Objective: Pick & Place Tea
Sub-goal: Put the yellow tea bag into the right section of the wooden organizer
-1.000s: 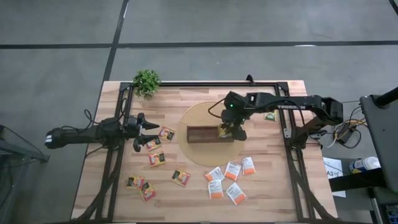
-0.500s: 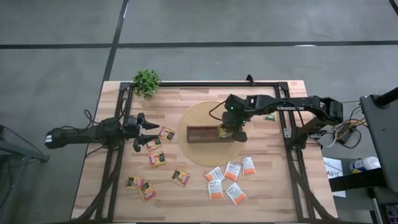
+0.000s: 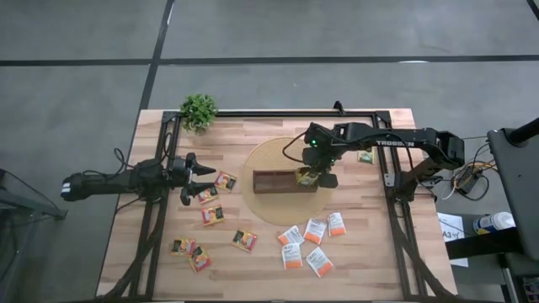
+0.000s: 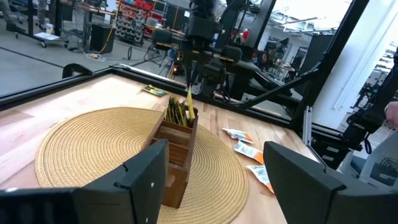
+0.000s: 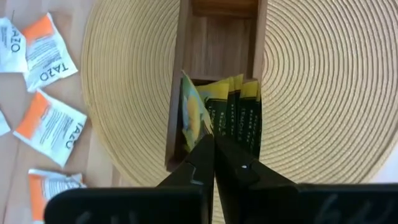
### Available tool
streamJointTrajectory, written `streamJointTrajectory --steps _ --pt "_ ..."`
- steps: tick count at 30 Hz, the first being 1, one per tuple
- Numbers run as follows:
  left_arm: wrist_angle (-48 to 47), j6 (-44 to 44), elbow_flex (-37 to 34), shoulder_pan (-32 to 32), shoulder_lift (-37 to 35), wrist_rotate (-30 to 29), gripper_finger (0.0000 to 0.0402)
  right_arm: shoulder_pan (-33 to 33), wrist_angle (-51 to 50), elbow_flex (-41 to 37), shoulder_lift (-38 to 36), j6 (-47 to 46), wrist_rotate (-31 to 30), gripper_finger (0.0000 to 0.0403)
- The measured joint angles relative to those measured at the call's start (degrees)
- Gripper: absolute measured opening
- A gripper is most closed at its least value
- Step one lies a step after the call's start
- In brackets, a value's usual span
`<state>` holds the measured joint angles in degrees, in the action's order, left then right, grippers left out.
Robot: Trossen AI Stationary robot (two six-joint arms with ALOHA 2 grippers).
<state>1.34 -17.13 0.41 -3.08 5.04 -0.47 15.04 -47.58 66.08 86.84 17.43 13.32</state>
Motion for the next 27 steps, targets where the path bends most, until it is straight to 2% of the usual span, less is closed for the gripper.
streamJointTrajectory --steps 15,19,24,27 --pt "0.0 0.0 0.0 0.0 0.0 0.0 0.0257 -0.4 -5.0 4.3 1.6 1.2 -1.6 0.0008" --pt "0.0 0.0 0.0 0.0 0.0 0.0 0.0257 -1.5 -10.2 9.2 6.5 2.6 -3.4 0.0008" --pt "0.0 0.0 0.0 0.0 0.0 0.0 0.0257 -3.2 -19.8 18.4 14.4 2.7 -8.5 0.0008" --pt "0.0 0.0 0.0 0.0 0.0 0.0 0.0257 -3.8 -24.5 24.1 18.4 2.3 -9.1 0.0008"
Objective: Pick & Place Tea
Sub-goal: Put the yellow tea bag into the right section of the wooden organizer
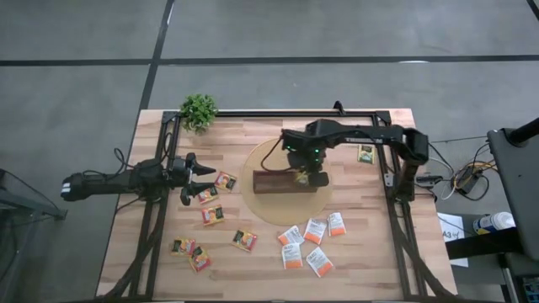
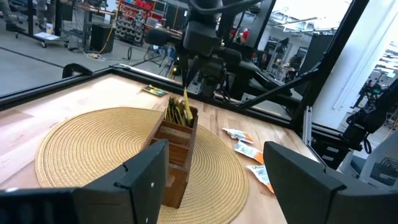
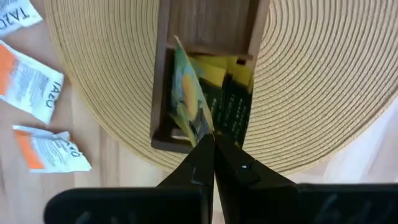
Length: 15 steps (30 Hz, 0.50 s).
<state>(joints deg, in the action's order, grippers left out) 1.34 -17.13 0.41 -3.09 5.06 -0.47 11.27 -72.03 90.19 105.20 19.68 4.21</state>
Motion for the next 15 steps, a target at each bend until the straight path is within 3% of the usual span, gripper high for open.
streamJointTrajectory --steps 8,15 --pt "0.0 0.0 0.0 0.0 0.0 0.0 0.0257 -0.6 -8.5 12.1 5.9 1.1 -1.8 0.0008" --pt "0.0 0.0 0.0 0.0 0.0 0.0 0.0257 -0.9 -15.0 16.8 9.9 -0.6 -1.4 0.0008"
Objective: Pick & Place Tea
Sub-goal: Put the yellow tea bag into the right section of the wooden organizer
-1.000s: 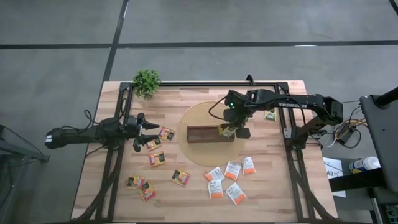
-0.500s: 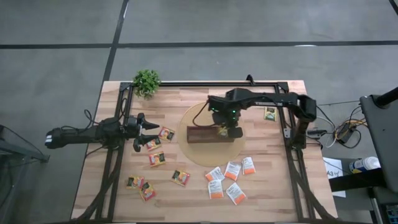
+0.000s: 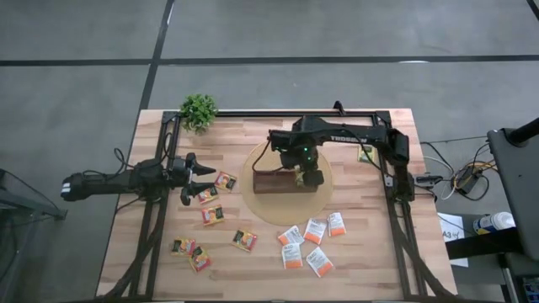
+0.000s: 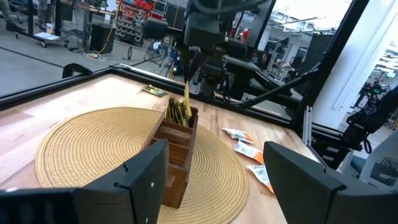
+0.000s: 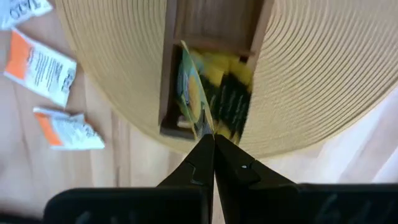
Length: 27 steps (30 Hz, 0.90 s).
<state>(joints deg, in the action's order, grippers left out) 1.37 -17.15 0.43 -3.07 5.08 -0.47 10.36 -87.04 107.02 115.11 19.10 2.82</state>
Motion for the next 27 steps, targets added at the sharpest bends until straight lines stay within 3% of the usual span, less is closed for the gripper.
streamJointTrajectory --steps 11,16,27 --pt "0.0 0.0 0.0 0.0 0.0 0.0 0.0257 -0.6 -3.0 -1.3 1.4 -4.4 -2.0 0.0008" --pt "0.0 0.0 0.0 0.0 0.0 0.0 0.0257 -1.1 -2.3 -1.7 1.4 -3.7 -4.8 0.0008" --pt "0.0 0.0 0.0 0.0 0.0 0.0 0.0257 -1.1 -2.8 -2.0 1.4 -2.6 -4.5 0.0008"
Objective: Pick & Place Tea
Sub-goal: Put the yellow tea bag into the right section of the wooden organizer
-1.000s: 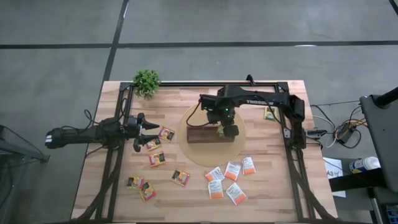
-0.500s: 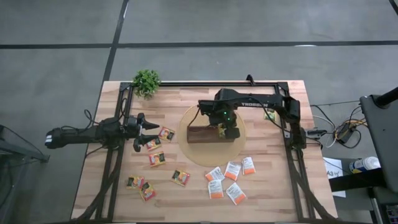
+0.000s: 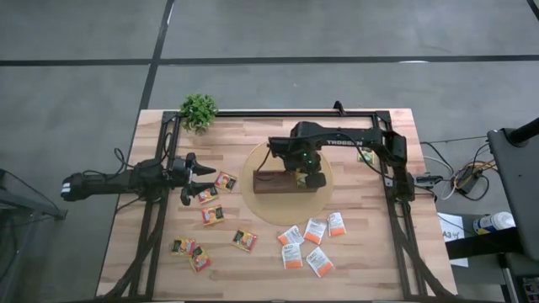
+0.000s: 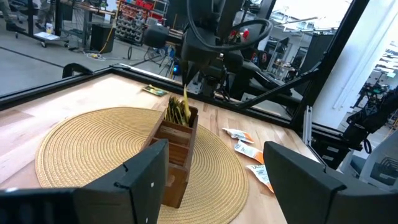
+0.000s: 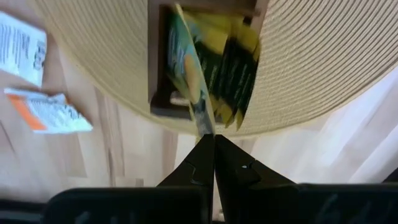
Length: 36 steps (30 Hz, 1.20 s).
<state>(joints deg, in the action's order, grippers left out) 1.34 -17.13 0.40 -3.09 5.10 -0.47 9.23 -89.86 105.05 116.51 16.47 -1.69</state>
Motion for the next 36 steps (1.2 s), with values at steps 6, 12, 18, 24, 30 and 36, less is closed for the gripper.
streamJointTrajectory --steps 6,12,18,24,30,36 --pt "0.0 0.0 0.0 0.0 0.0 0.0 0.0257 0.0 0.1 -0.7 0.0 0.0 0.0 0.0009" --pt "0.0 0.0 0.0 0.0 0.0 0.0 0.0257 0.0 1.0 -0.6 0.0 0.0 1.4 0.0049" --pt "0.0 0.0 0.0 0.0 0.0 0.0 0.0257 0.2 1.7 -0.5 -0.1 0.0 2.0 0.0142" --pt "0.0 0.0 0.0 0.0 0.0 0.0 0.0257 1.1 5.6 -1.1 -4.0 -3.0 5.6 0.0203" --pt "0.0 0.0 0.0 0.0 0.0 0.0 0.0257 2.6 22.6 -13.0 -18.3 -5.8 11.3 0.0209" --pt "0.0 0.0 0.0 0.0 0.0 0.0 0.0257 2.6 53.8 -40.8 -38.8 -8.2 17.8 0.0197"
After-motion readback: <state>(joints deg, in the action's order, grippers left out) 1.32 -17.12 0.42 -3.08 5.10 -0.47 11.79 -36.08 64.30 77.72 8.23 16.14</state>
